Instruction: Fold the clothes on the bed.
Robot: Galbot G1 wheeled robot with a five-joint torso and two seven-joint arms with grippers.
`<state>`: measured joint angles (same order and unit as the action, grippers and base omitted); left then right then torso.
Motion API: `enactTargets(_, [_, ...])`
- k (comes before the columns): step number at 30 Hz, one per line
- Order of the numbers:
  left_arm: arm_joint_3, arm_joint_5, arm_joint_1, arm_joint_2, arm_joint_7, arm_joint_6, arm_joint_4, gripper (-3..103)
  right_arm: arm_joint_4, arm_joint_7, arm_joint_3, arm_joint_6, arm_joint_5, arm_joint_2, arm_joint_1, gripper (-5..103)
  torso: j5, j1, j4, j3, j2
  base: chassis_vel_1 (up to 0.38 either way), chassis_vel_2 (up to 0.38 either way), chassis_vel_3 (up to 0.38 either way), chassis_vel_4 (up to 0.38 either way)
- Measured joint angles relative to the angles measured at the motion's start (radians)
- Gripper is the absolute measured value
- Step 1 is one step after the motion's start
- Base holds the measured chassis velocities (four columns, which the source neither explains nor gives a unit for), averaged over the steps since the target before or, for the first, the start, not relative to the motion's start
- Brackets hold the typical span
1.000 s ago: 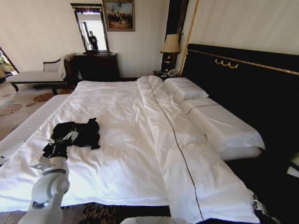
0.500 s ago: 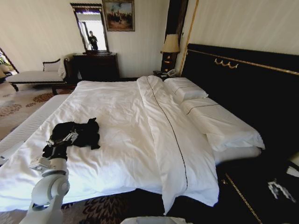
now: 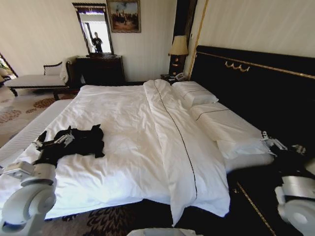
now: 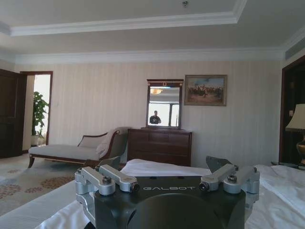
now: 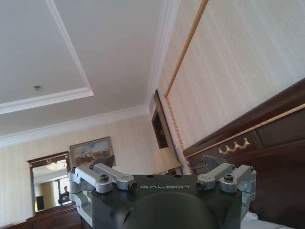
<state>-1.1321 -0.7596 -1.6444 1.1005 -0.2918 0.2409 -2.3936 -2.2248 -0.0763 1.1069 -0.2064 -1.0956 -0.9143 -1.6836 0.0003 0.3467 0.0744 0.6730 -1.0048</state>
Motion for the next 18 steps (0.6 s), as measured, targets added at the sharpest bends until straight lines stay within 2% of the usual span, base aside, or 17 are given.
enactTargets(3, [-0.058,-0.049,-0.06,0.023,-0.013,0.028,-0.052,100,0.043,-0.022,-0.132,0.011,0.016,0.046,0.127,100,-0.0004,0.0,0.0009,0.0,0.0,0.0,0.0,0.0,0.0])
enactTargets(6, [-0.074,-0.052,-0.097,0.046,-0.007,0.036,-0.074,100,0.068,-0.013,-0.2,0.005,0.037,0.059,0.18,100,-0.0003,0.0,0.0008,0.0,0.0,0.0,0.0,0.0,0.0])
enactTargets(8, [-0.084,-0.035,-0.129,0.065,0.016,0.034,-0.083,100,0.099,0.034,-0.25,-0.017,0.053,0.066,0.214,100,-0.0002,0.0,0.0006,0.0,0.0,0.0,0.0,0.0,0.0])
enactTargets(9, [-0.09,-0.008,-0.166,0.085,0.047,0.018,-0.085,100,0.136,0.113,-0.287,-0.042,0.064,0.073,0.236,100,-0.0001,0.0,0.0006,0.0,0.0,0.0,0.0,0.0,0.0])
enactTargets(10, [-0.09,-0.008,-0.166,0.085,0.047,0.018,-0.085,100,0.136,0.113,-0.287,-0.042,0.064,0.073,0.236,100,-0.0001,0.0,0.0006,0.0,0.0,0.0,0.0,0.0,0.0])
enactTargets(12, [-0.092,0.027,-0.209,0.109,0.094,-0.015,-0.085,100,0.189,0.21,-0.318,-0.069,0.104,0.085,0.253,100,-0.0001,0.0,0.0008,0.0,0.0,0.0,0.0,0.0,0.0])
enactTargets(13, [-0.09,0.041,-0.221,0.123,0.111,-0.033,-0.086,100,0.212,0.228,-0.321,-0.078,0.147,0.09,0.259,100,-0.0003,0.0,0.0008,0.0,0.0,0.0,0.0,0.0,0.0])
enactTargets(15, [-0.087,0.045,-0.224,0.13,0.118,-0.041,-0.089,100,0.221,0.231,-0.322,-0.084,0.17,0.092,0.262,100,-0.0003,0.0,0.0008,0.0,0.0,0.0,0.0,0.0,0.0])
enactTargets(18, [-0.057,0.079,-0.218,0.17,0.135,-0.069,-0.107,100,0.246,0.232,-0.32,-0.1,0.266,0.102,0.269,100,0.0,0.0,0.0011,0.0,0.0,0.0,0.0,0.0,0.0])
